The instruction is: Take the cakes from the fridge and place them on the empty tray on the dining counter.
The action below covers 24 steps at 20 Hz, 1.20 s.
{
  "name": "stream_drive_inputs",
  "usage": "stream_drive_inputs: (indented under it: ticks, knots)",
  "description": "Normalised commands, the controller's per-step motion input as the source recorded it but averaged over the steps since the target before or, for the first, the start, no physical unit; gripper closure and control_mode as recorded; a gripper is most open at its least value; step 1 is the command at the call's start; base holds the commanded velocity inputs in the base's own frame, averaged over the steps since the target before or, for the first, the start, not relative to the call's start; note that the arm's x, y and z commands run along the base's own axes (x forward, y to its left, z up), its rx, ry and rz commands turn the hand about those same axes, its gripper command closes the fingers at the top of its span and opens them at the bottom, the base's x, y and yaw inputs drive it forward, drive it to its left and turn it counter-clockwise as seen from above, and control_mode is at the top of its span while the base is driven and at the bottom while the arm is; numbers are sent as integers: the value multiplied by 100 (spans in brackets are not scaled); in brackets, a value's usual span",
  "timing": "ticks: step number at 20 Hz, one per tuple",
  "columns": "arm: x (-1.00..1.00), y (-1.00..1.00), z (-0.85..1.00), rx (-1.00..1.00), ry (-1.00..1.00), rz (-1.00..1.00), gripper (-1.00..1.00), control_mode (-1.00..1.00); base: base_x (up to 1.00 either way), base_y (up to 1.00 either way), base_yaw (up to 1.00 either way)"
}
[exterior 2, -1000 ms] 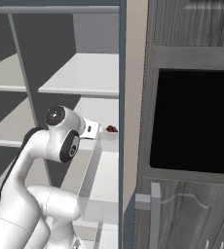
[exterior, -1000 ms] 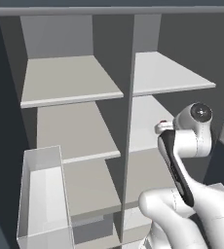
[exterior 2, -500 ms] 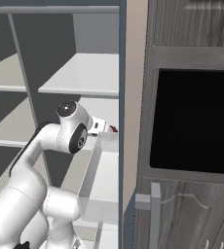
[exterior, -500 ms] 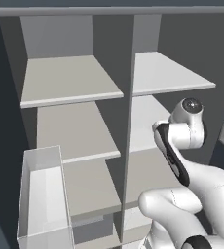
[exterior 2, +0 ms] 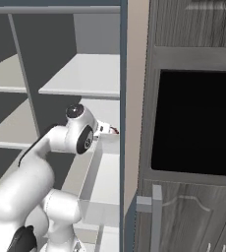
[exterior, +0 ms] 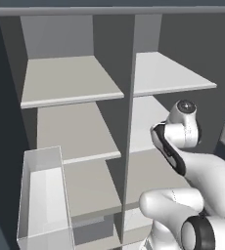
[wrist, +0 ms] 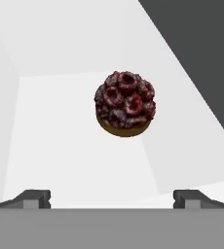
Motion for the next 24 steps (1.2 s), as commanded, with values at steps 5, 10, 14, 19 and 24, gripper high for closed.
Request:
stream_drive_inputs:
  ticks: [5, 10, 14, 19, 24]
  knots:
    - [37, -13, -24, 0, 0, 0, -100, -100, 0, 0, 0]
    - [19, -24, -5, 0, -4, 0, -100, -100, 0, 0, 0]
    - [6, -18, 0, 0, -13, 0, -100, -100, 0, 0, 0]
    - [15, -9, -3, 0, -13, 0, -100, -100, 0, 0, 0]
    - [31, 0, 0, 0, 0, 0, -100, -100, 0, 0, 0]
